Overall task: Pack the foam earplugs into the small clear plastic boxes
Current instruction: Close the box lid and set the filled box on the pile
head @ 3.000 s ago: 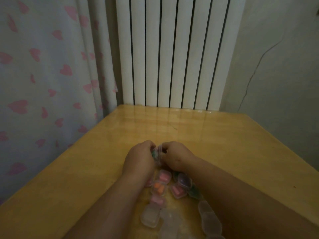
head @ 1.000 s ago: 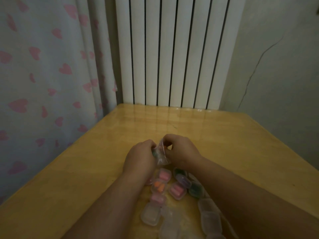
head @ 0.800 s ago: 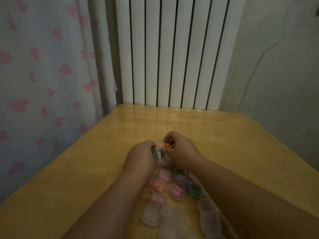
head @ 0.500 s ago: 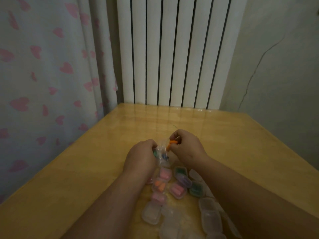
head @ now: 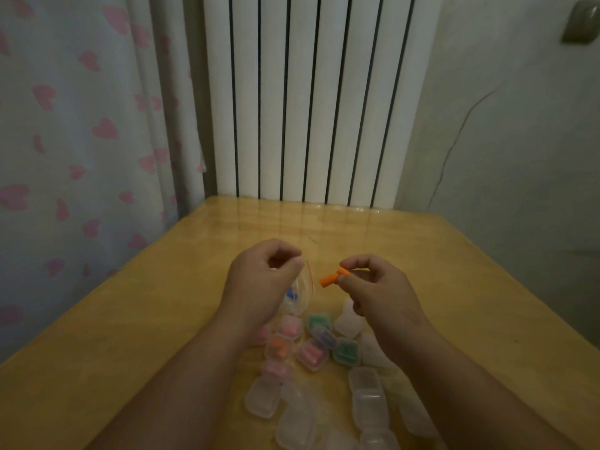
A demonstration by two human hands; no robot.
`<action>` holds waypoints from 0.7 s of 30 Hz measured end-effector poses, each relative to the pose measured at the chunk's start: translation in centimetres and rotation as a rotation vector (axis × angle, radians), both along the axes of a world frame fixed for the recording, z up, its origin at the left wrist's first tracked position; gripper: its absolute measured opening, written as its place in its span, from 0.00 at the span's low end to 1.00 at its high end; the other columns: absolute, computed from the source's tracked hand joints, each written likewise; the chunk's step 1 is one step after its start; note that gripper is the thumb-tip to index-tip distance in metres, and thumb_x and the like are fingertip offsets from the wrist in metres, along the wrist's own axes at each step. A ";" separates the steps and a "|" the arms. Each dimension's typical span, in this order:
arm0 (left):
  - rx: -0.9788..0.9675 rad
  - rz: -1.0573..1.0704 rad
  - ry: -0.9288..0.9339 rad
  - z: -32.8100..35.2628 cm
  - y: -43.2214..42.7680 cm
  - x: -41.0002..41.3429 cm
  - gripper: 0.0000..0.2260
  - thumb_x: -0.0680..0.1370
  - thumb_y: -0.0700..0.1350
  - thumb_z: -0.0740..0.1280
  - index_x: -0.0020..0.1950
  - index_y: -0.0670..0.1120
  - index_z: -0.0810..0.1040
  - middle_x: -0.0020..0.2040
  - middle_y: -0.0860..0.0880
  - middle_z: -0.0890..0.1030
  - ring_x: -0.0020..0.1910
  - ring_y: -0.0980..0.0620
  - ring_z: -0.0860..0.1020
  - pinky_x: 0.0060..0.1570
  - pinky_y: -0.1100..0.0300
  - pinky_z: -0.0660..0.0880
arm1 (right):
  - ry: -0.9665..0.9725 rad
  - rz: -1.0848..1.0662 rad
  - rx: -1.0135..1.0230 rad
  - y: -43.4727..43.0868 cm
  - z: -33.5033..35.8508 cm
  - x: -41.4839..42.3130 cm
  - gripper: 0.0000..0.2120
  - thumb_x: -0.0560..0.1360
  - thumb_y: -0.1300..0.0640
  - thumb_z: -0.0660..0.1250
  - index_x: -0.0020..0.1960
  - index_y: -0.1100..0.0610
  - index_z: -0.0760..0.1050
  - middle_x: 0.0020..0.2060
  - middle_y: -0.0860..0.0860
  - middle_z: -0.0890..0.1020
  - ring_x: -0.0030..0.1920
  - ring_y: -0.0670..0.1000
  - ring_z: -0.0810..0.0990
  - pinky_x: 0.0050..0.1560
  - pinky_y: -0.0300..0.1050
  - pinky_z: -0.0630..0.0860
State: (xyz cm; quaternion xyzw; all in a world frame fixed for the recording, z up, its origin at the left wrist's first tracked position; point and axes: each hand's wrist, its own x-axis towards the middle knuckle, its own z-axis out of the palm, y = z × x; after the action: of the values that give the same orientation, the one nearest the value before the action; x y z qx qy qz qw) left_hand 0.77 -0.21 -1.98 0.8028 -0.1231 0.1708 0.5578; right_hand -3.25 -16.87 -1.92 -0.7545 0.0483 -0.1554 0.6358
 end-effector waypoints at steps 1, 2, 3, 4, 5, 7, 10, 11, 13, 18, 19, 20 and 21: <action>-0.040 -0.098 0.022 0.1 -0.4 -0.5 0.03 0.73 0.44 0.74 0.43 0.53 0.83 0.40 0.56 0.83 0.42 0.60 0.80 0.40 0.62 0.77 | -0.015 0.008 0.002 -0.1 -0.1 -0.3 0.05 0.72 0.61 0.72 0.46 0.53 0.79 0.38 0.53 0.83 0.33 0.45 0.74 0.34 0.42 0.70; -0.039 -0.171 0.037 0.0 -0.8 -0.8 0.04 0.72 0.44 0.75 0.42 0.52 0.83 0.39 0.55 0.84 0.42 0.57 0.81 0.41 0.60 0.78 | -0.030 0.013 -0.001 -0.1 -0.2 -0.6 0.06 0.72 0.62 0.72 0.46 0.53 0.79 0.37 0.53 0.82 0.32 0.44 0.74 0.32 0.40 0.70; -0.025 -0.212 0.046 -0.1 -1.1 -0.9 0.04 0.71 0.44 0.77 0.41 0.52 0.83 0.39 0.53 0.84 0.42 0.55 0.81 0.43 0.58 0.79 | -0.040 0.016 -0.004 -0.1 -0.3 -0.8 0.06 0.72 0.62 0.71 0.46 0.54 0.79 0.36 0.52 0.81 0.31 0.43 0.73 0.31 0.38 0.70; 0.000 -0.227 0.056 -0.3 -1.3 -0.9 0.05 0.70 0.43 0.77 0.40 0.52 0.83 0.38 0.53 0.84 0.41 0.55 0.81 0.43 0.57 0.79 | -0.043 0.018 -0.003 0.0 -0.4 -0.9 0.06 0.72 0.63 0.71 0.46 0.54 0.79 0.35 0.51 0.80 0.30 0.42 0.73 0.30 0.37 0.69; 0.022 -0.233 0.069 -0.6 -1.4 -0.9 0.07 0.69 0.42 0.78 0.39 0.51 0.82 0.37 0.52 0.83 0.40 0.55 0.81 0.42 0.56 0.79 | -0.039 0.018 0.001 0.0 -0.5 -0.9 0.05 0.72 0.63 0.71 0.46 0.54 0.79 0.35 0.51 0.80 0.29 0.41 0.73 0.29 0.35 0.69; 0.041 -0.255 0.108 -1.0 -1.5 -0.7 0.09 0.70 0.39 0.77 0.39 0.51 0.80 0.37 0.52 0.84 0.39 0.55 0.82 0.43 0.52 0.80 | -0.038 0.022 0.008 0.1 -0.6 -0.8 0.05 0.72 0.63 0.72 0.46 0.55 0.79 0.36 0.52 0.82 0.29 0.39 0.74 0.29 0.34 0.69; 0.039 -0.288 0.126 -1.1 -1.6 -0.8 0.09 0.67 0.44 0.75 0.41 0.54 0.77 0.40 0.49 0.84 0.41 0.47 0.83 0.46 0.43 0.81 | -0.054 0.039 0.002 0.1 -0.5 -0.8 0.05 0.73 0.61 0.72 0.48 0.54 0.79 0.36 0.53 0.84 0.28 0.39 0.75 0.29 0.34 0.69; 0.019 -0.285 0.129 -1.0 -1.6 -0.8 0.09 0.67 0.44 0.74 0.41 0.54 0.77 0.40 0.48 0.83 0.42 0.45 0.83 0.46 0.42 0.81 | -0.059 0.044 -0.001 0.0 -0.4 -0.8 0.06 0.73 0.60 0.72 0.49 0.55 0.78 0.36 0.53 0.84 0.28 0.40 0.75 0.29 0.35 0.69; -0.041 -0.246 0.156 -0.9 -1.5 -0.7 0.08 0.69 0.40 0.74 0.42 0.51 0.78 0.40 0.47 0.82 0.41 0.45 0.83 0.46 0.43 0.82 | -0.071 0.018 -0.045 -0.3 -0.4 -0.8 0.07 0.73 0.58 0.73 0.48 0.55 0.77 0.36 0.54 0.84 0.30 0.42 0.76 0.30 0.37 0.71; -0.225 -0.235 0.272 -0.5 -1.1 -0.8 0.08 0.73 0.33 0.71 0.45 0.46 0.83 0.46 0.43 0.82 0.41 0.47 0.85 0.48 0.51 0.83 | -0.064 -0.013 -0.206 -0.9 -0.7 -1.0 0.03 0.72 0.55 0.73 0.42 0.52 0.80 0.36 0.49 0.84 0.34 0.47 0.81 0.35 0.43 0.79; -0.201 -0.235 0.271 -0.5 -1.0 -0.8 0.08 0.74 0.35 0.71 0.46 0.47 0.84 0.47 0.45 0.83 0.42 0.48 0.85 0.49 0.52 0.82 | -0.047 -0.005 -0.234 -0.8 -0.7 -1.1 0.03 0.72 0.54 0.74 0.42 0.51 0.80 0.36 0.49 0.84 0.34 0.47 0.81 0.36 0.44 0.80; -0.166 -0.237 0.262 -0.6 -0.9 -0.8 0.08 0.74 0.37 0.71 0.47 0.50 0.85 0.47 0.47 0.84 0.43 0.49 0.84 0.49 0.53 0.82 | -0.033 0.002 -0.241 -0.8 -0.7 -1.2 0.03 0.71 0.55 0.74 0.43 0.51 0.81 0.37 0.49 0.84 0.34 0.47 0.82 0.38 0.45 0.80; -0.145 -0.246 0.251 -0.6 -0.9 -0.9 0.08 0.75 0.38 0.72 0.48 0.51 0.85 0.47 0.49 0.85 0.43 0.49 0.84 0.49 0.53 0.81 | -0.025 0.012 -0.226 -0.8 -0.7 -1.2 0.04 0.71 0.56 0.75 0.43 0.52 0.81 0.36 0.50 0.84 0.34 0.48 0.82 0.39 0.45 0.81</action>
State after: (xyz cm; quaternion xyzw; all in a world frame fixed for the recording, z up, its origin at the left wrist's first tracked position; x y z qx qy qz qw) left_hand -0.13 -1.08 -2.62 0.7544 -0.1371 0.0081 0.6419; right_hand -4.41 -17.63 -2.58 -0.8195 0.0183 -0.1655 0.5483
